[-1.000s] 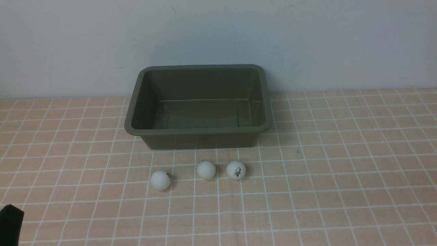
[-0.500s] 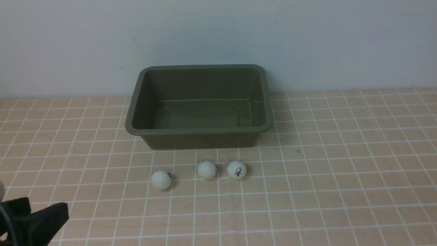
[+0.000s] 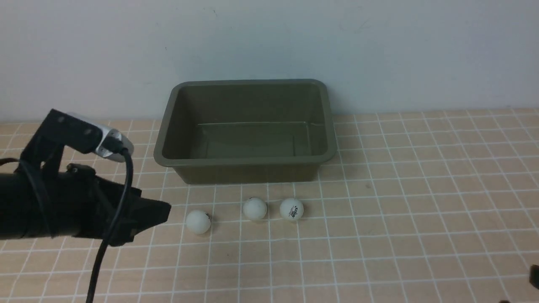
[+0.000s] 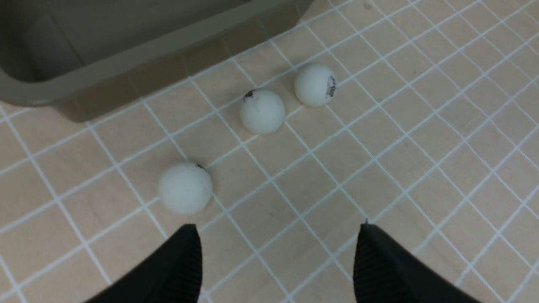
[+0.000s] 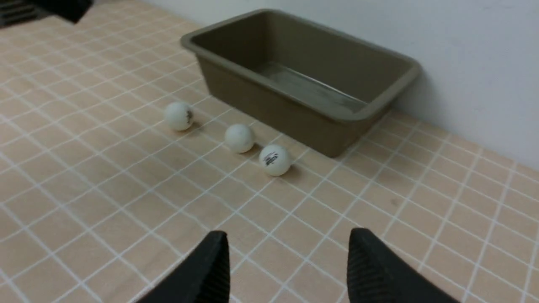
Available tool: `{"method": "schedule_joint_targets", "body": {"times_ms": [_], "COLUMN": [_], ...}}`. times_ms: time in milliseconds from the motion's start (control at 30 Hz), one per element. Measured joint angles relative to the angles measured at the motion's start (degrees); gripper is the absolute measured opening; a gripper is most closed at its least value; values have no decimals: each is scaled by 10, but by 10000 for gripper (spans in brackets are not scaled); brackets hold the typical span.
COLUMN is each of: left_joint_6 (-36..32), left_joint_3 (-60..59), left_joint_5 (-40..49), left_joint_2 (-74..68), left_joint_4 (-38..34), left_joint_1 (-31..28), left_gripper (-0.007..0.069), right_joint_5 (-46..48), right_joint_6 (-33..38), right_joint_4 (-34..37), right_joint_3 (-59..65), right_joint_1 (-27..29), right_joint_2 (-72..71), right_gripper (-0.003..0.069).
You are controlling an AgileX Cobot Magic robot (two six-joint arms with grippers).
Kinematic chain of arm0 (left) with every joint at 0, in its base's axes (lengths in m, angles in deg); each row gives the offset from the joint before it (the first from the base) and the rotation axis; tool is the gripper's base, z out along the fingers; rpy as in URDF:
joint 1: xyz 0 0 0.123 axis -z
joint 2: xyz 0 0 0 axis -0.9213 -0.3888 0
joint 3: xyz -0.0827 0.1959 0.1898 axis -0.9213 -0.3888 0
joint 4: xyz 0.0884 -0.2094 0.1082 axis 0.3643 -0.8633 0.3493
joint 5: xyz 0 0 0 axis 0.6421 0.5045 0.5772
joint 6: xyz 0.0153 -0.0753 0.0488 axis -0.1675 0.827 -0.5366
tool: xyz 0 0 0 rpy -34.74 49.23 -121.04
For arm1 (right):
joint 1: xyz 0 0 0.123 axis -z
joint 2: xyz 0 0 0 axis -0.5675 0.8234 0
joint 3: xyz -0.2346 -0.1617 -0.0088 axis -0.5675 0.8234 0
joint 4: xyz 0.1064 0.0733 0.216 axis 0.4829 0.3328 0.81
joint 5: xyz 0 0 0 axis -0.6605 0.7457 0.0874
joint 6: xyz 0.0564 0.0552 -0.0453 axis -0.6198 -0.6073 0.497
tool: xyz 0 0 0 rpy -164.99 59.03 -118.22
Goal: Put the table tennis balls into the box on the light coffee tablecloth.
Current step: 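Reach for and grasp a ping pong ball on the table beside the basket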
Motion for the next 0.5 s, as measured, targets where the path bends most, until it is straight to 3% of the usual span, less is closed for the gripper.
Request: {"method": "schedule_joint_targets", "body": {"times_ms": [67,333,467,500], "left_joint_6": [-20,-23,46,93], "left_joint_3": [15,82,119,131], "left_joint_5": [-21,-25,-42,-49], "left_joint_2": [-37,-166,-225,-247], "left_joint_4": [-4,17,83,115], "left_joint_1": [0,10,41,53], "left_gripper": [407,407,407,407], "right_joint_5": [-6,-45,-61,-66], "right_joint_6": [50,96,100,101], "right_joint_4": [39,85,87,87], "right_joint_3": [-10,-32,-32,-32], "right_joint_1": [0,0,0,0], "right_joint_2": [36,116,140,144], "right_gripper": [358,358,358,358]}}
